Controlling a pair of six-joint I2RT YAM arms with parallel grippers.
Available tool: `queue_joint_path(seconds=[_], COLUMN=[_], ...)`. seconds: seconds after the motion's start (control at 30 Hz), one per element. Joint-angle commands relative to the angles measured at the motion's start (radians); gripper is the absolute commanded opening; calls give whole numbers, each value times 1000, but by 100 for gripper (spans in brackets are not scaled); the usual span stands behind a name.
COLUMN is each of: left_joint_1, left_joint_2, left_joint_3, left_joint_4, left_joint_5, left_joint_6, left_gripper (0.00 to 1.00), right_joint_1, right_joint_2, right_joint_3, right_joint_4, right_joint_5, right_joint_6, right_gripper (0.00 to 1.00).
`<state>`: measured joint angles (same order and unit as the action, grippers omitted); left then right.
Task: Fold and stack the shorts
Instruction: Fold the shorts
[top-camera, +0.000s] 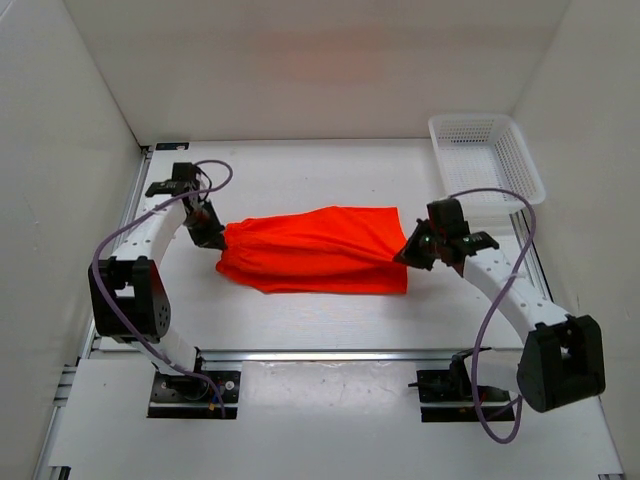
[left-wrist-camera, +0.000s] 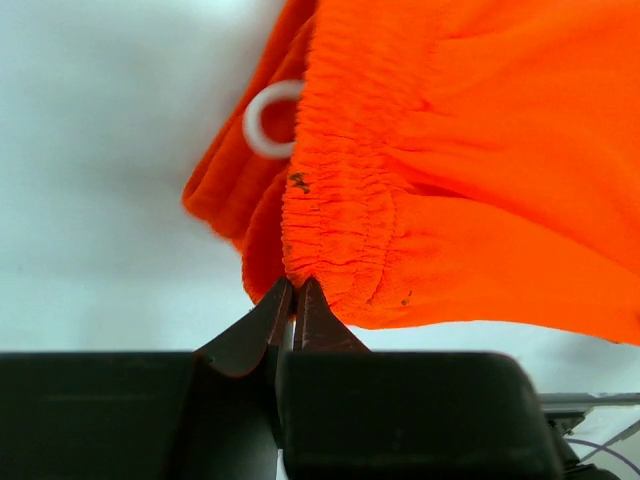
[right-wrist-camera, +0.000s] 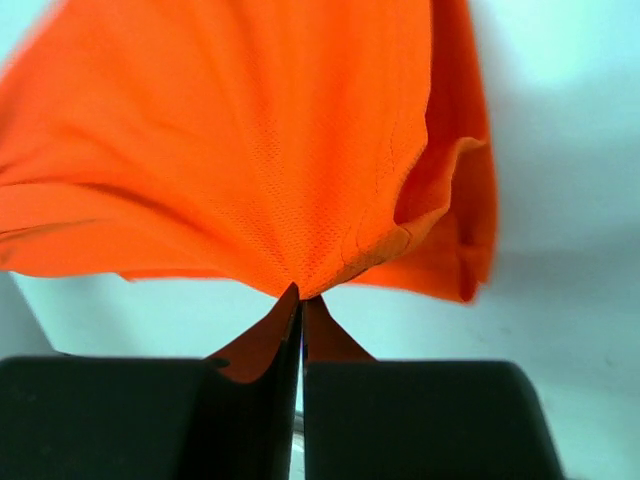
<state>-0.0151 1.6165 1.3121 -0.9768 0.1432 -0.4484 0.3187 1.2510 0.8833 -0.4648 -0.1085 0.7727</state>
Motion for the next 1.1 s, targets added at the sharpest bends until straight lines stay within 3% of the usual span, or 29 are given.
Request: queue_joint_path(seconds=[0.0,0.1,0.13,0.17,0.2,0.23,0.3,0.33,0.4,0.43,0.47,0.57,0.6,0.63,0.67,0.7,0.73,1.07], left_joint_1=[7,7,7,7,7,17,17,17,17,17,17,-25,-34,-34,-34,-34,-34,32], left_joint_2=[-61,-50,-50,-50,-67,-102,-148,-188,-216,-225,-225,-178,-164,-147,-114,-95,-78,-7], left_joint_3=[-108,-181,-192,-192,-201,-201,-174,-162,-123,-113,-103,-64,-63,-63,-63,-74,-88,-257], left_joint_4=[27,49,49,49,49,49,49,49,35,24,24,24,24,33,42,52,67,194], left_joint_5=[-51,-70,-70,-59,-59,-59,-59,-70,-80,-80,-80,-99,-109,-109,-96,-81,-68,25], left_joint_6=[-35,-67,-67,-76,-76,-76,-76,-76,-76,-76,-67,-55,-55,-55,-55,-41,-30,-62], left_gripper=[10,10,12,18,45,59,63,71,64,54,35,15,19,30,54,90,100,100], right_joint_1=[14,36,36,36,36,36,36,36,36,36,36,36,36,36,36,36,36,36], right_joint_2=[-48,-68,-68,-68,-68,-96,-117,-127,-127,-127,-127,-108,-95,-94,-84,-84,-84,-84], right_joint_3=[-134,-275,-276,-285,-285,-285,-236,-216,-153,-135,-103,-51,-40,-29,-20,-8,-7,-6], right_joint_4=[-19,34,34,23,23,9,-20,-32,-64,-64,-74,-74,-74,-74,-74,-74,-74,-103], right_joint_5=[-8,-37,-37,-37,-37,-24,-2,22,42,43,52,61,61,61,61,61,61,70], right_joint_6=[-27,-27,-36,-36,-45,-46,-55,-55,-75,-75,-85,-85,-85,-85,-85,-85,-85,-95], right_gripper=[0,2,10,23,41,44,46,46,49,49,50,51,51,51,51,51,51,53])
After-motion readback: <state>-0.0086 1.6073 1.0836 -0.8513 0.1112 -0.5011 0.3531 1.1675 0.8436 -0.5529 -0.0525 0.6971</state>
